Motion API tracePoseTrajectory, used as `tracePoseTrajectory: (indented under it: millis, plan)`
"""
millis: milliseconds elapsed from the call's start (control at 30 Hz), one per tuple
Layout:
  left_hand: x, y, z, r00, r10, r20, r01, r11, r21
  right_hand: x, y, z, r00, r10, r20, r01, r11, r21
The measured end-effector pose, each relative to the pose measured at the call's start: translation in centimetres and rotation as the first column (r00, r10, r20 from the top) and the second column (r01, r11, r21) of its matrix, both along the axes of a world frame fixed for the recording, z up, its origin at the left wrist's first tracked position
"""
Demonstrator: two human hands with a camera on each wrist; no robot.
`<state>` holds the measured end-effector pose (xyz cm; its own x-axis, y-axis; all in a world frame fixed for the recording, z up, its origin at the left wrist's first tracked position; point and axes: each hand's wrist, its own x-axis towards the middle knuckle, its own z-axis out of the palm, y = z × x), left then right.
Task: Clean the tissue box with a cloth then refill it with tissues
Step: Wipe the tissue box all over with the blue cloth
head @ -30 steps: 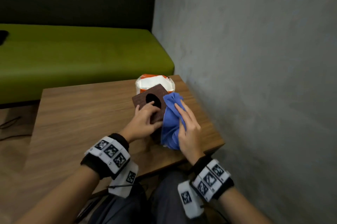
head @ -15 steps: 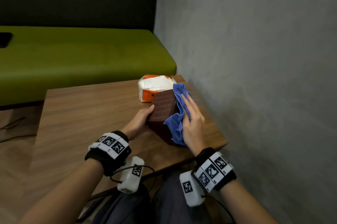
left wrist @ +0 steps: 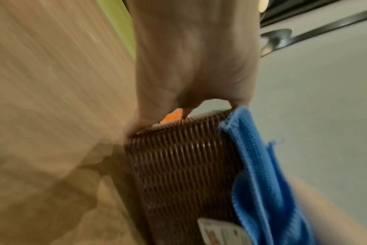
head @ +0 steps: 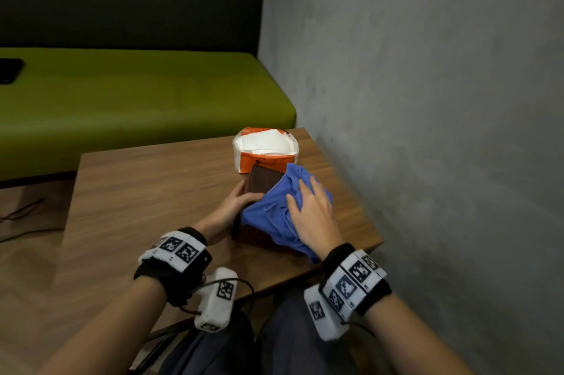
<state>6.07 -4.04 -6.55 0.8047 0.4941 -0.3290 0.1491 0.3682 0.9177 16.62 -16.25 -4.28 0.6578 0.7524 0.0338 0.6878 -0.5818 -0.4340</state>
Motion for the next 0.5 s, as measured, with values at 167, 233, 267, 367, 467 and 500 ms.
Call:
tracePoseTrajectory:
  millis: [167,233,267,367,467,500]
  plan:
    - [0.4,-0.9,-2.3,0.986,-0.006,-0.167,0.038,0.982,0.187,-0.4,2.1,-0.3,0.998,0.014,0.067,-0.007,0.995,-0.1]
    - [0.2,-0.1,-2.5,0.97,-0.044,-0.238,0.111,0.955,0.276,-0.4,1.5,-0.9,0.991,0.087,0.1,-0.084,0.996,-0.038]
    - [0.2,0.0,-2.4,0.967,-0.028,-0.253,0.109,0.944,0.312,-0.2,1.2,-1.0,0.988,0.129,0.09,-0.13,0.992,-0.002]
    - [0.3,-0.4,-0.7,0.975,0.117,-0.186,0.006,0.833,0.553,0.0,1.2,-1.0,0.979,0.176,0.1,-0.176,0.984,-0.011]
    - [0.7,-1.0,-0.4,0.992,0.1,-0.071,-0.02,0.7,0.714,-0.2,1.5,-1.2,0.986,0.038,0.165,-0.02,0.994,-0.109]
    - [0.7,-1.1,-0.7,0.992,0.115,-0.06,-0.037,0.692,0.721,-0.2,1.7,-1.3,0.989,0.01,0.145,0.004,0.995,-0.096]
